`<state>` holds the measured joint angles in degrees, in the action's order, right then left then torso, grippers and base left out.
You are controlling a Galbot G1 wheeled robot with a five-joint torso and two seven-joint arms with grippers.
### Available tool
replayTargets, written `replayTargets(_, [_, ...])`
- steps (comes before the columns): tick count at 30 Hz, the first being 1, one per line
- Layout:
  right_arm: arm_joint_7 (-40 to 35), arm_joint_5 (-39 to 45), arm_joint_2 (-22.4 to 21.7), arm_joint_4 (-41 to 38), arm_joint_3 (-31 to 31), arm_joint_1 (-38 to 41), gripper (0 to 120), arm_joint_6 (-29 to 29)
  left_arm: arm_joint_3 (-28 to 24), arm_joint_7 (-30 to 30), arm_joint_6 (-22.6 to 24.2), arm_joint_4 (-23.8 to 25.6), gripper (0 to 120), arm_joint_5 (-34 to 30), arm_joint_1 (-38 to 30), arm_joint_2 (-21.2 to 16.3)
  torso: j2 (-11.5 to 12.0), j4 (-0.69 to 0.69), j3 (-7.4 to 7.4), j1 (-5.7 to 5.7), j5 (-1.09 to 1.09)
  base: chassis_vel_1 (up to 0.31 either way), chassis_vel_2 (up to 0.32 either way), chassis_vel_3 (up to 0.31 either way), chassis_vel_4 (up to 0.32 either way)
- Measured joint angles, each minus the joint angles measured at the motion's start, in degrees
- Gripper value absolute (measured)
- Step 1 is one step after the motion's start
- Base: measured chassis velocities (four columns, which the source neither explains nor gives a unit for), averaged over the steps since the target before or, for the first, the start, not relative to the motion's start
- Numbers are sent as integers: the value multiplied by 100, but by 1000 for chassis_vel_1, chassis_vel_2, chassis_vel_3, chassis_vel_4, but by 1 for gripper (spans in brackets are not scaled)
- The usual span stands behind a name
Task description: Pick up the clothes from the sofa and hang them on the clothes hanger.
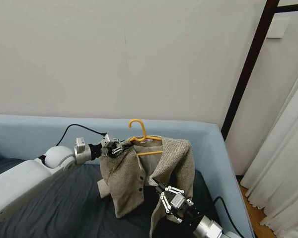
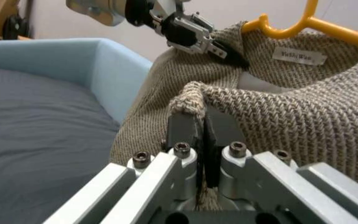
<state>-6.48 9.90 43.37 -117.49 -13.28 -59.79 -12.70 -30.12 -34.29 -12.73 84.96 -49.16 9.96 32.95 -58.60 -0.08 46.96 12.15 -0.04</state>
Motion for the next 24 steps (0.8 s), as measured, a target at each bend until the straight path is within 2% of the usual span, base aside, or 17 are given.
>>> replayTargets(6, [-125,-12,109,269,-200,313,0,41,-29,-126,-17,220,6,-72,-31,-195,0,1,0,0,-2,0,0,0,0])
replayTargets(11, [-152,-94,65,434,-112,219,0,11,95,-243,-62,298,6,-78,35,-396,0,2,0,0,-2,0,0,0,0])
replayTargets(13, [-130,-195,63,458,-108,135,8,-29,165,-251,-84,302,6,-68,49,-457,0,2,0,0,-1,0,0,0,0])
replayTargets(14, [-130,-195,63,458,-108,135,8,-29,165,-251,-84,302,6,-68,49,-457,0,2,0,0,-1,0,0,0,0])
replayTargets(17, [-101,-306,79,456,-95,13,23,-32,250,-252,-108,321,6,-24,74,-516,0,1,0,0,-1,0,0,0,0])
replayTargets(21, [-61,-359,2,431,20,-138,34,-70,326,-252,-118,342,6,9,122,-578,0,1,0,0,-1,0,0,0,0])
replayTargets(24, [6,-384,-106,408,221,-361,49,-167,415,-255,-136,349,6,35,206,-640,0,1,0,0,-1,0,0,0,0])
